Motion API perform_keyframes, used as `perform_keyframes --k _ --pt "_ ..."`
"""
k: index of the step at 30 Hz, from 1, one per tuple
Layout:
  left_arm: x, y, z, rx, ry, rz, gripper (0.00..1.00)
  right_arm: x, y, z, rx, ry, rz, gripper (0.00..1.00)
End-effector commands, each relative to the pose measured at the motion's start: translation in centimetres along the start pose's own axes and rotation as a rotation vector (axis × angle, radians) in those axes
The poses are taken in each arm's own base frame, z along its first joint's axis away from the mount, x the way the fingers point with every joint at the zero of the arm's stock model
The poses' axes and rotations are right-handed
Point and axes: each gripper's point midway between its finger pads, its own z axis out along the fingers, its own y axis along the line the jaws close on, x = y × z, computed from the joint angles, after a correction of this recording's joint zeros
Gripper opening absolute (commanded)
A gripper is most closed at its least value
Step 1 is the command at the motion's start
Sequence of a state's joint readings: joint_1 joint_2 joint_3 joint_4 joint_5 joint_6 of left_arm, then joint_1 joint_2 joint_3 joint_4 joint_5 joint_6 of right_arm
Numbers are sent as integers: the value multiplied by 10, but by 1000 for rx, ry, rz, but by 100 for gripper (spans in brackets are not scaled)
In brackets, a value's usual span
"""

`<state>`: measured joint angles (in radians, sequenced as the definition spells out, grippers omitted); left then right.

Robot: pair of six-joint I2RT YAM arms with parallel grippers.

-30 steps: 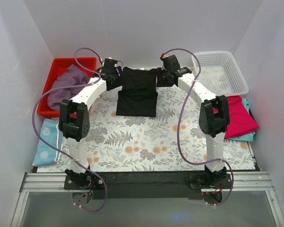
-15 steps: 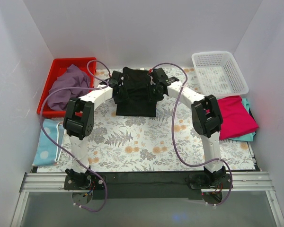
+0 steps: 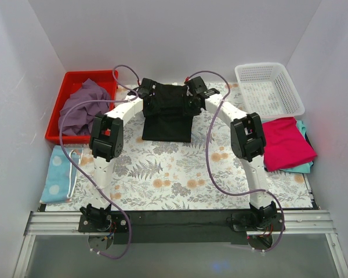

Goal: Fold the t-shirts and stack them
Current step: Fold the tshirt

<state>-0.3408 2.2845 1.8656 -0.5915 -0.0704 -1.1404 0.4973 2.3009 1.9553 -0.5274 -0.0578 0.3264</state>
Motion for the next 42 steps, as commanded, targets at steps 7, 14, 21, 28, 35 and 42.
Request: perform_keyframes --k 7,14,21,28,35,42 --pt "-69 -5 3 34 -145 -30 37 -67 -39 0 50 -141 48 42" --pt "-135 -28 -36 137 -375 -63 36 -90 -51 -21 67 -202 67 42" --pt "-114 -6 -72 76 -336 -14 52 -54 -31 -63 9 -141 71 45" --pt "-14 40 -85 16 -143 -63 66 23 -8 -90 -67 -36 27 66" --pt "39 31 -102 205 -59 -99 67 74 -4 -87 -133 -6 47 70" --pt "67 36 -81 241 17 -126 65 96 -6 -61 -120 47 82 67"
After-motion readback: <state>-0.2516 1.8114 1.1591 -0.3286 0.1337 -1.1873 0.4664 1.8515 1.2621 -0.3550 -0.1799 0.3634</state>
